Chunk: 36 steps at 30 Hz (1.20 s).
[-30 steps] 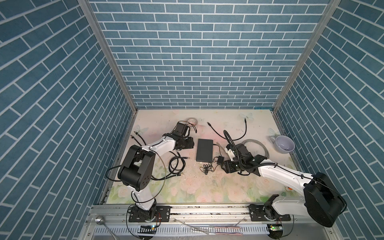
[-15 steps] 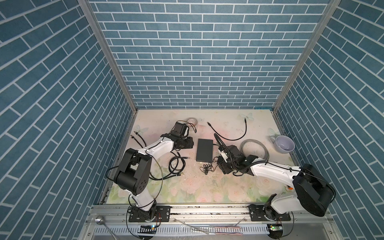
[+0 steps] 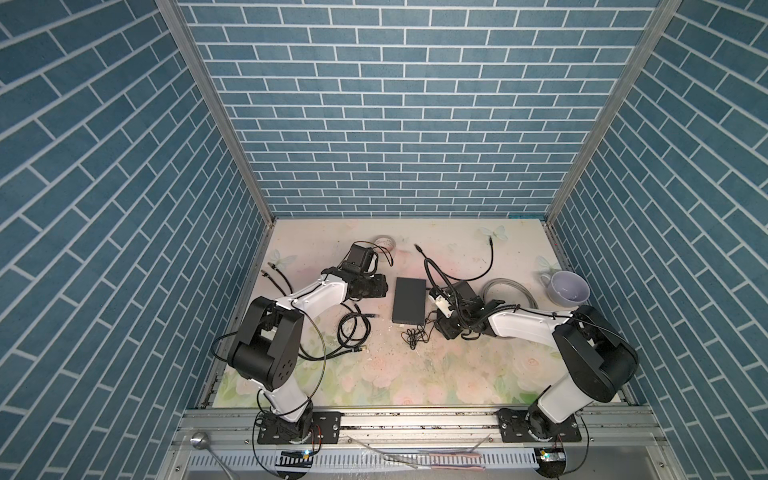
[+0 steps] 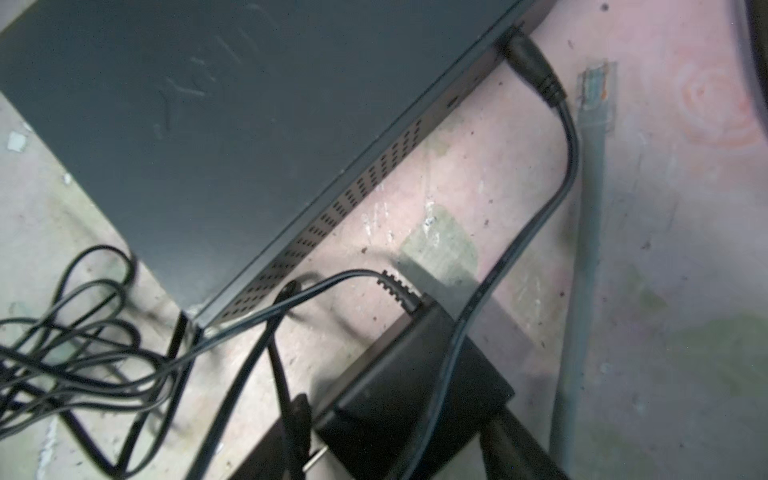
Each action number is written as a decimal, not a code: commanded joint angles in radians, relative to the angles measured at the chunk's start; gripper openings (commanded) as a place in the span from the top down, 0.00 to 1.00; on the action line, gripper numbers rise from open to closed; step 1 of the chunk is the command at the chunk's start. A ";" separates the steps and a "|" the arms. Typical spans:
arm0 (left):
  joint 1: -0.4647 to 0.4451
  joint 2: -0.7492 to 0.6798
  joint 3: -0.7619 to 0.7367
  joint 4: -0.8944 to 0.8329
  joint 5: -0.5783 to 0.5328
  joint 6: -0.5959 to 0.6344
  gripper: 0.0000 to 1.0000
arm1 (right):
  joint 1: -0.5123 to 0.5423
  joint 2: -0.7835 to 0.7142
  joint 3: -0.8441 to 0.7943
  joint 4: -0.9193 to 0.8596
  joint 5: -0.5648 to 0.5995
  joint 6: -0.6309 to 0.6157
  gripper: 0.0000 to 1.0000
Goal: Insert the plug into the switch port
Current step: 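Lower the right gripper and grasp the black wall adapter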
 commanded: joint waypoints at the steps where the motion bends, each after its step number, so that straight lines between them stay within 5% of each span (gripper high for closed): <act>1: -0.001 -0.010 -0.002 -0.019 0.000 0.018 0.45 | 0.000 0.005 0.009 0.017 -0.101 -0.065 0.47; 6: 0.006 -0.013 -0.002 -0.019 0.000 0.015 0.45 | -0.007 -0.049 0.018 -0.014 -0.135 -0.081 0.63; 16: 0.008 -0.020 0.004 -0.022 0.001 0.013 0.45 | -0.101 -0.178 0.076 -0.146 -0.158 -0.061 0.65; 21: 0.009 -0.037 -0.009 -0.024 -0.003 0.014 0.45 | -0.117 -0.114 0.151 -0.273 -0.188 0.042 0.48; 25: 0.009 -0.038 -0.022 -0.016 -0.001 0.012 0.45 | -0.110 -0.145 0.102 -0.190 -0.182 0.247 0.39; 31: 0.009 -0.029 -0.030 -0.004 0.006 0.008 0.45 | -0.020 -0.126 0.144 -0.204 0.041 0.411 0.25; 36: 0.009 -0.036 -0.028 -0.005 0.008 0.008 0.45 | 0.006 -0.014 0.150 -0.180 0.066 0.429 0.28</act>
